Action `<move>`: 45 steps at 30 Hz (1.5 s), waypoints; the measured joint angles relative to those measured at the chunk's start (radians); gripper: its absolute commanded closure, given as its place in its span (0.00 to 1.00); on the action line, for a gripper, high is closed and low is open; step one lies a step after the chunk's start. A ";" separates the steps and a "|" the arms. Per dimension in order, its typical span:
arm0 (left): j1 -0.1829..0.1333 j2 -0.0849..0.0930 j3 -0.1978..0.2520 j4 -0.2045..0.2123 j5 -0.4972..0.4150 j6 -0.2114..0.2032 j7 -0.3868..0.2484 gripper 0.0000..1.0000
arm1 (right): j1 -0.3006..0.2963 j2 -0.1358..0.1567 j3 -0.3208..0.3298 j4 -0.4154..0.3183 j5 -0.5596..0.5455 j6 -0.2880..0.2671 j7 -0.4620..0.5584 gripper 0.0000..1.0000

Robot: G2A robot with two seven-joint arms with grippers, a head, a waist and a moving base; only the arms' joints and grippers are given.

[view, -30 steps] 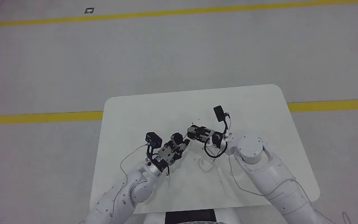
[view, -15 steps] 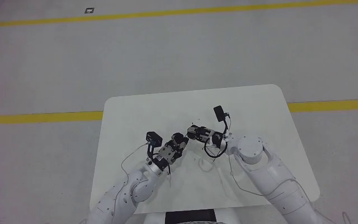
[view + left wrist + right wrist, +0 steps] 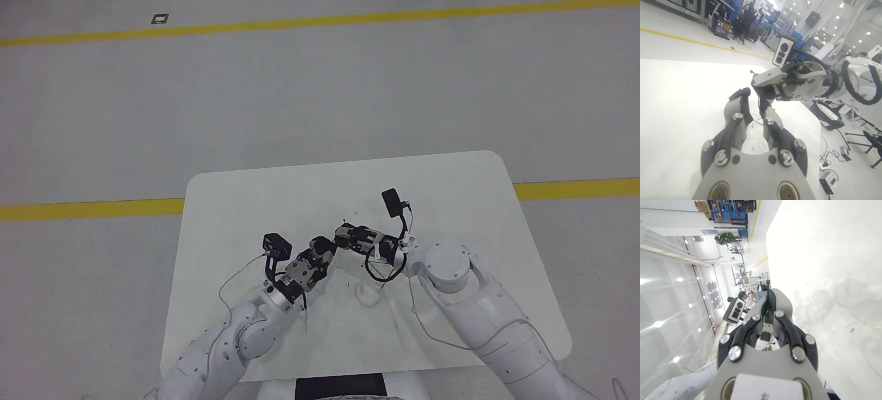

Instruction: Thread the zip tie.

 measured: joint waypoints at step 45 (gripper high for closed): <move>0.047 0.058 -0.028 -0.089 -0.096 -0.006 -0.070 1.00 | 0.000 0.000 0.000 0.000 0.000 0.000 0.000 0.00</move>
